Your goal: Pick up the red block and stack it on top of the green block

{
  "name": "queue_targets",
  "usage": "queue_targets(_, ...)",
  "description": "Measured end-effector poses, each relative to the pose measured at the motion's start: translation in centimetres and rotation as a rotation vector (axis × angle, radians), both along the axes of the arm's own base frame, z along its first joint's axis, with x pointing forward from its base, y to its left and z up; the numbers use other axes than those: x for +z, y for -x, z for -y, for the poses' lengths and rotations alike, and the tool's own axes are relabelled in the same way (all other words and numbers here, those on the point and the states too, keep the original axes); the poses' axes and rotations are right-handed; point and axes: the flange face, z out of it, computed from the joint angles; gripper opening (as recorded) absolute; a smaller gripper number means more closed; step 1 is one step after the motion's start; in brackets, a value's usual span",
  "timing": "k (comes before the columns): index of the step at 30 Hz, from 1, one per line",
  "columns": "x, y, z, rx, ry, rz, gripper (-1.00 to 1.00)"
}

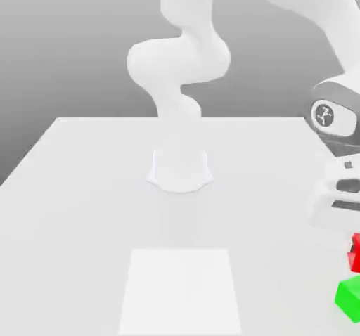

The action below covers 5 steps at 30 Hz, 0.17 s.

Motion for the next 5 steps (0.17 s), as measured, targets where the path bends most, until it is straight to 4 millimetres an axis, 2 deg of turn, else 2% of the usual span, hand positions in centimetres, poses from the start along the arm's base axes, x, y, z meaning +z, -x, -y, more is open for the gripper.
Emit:
queue_targets(1, -1.47, 0.08, -0.08, 0.000, 0.000, 0.000, -1.00)
queue_targets(2, -2.34, 0.15, -0.11, 0.000, 0.000, 0.000, 1.00)
queue_targets(5, -2.34, 0.15, -0.11, 0.000, 0.000, 0.000, 1.00)
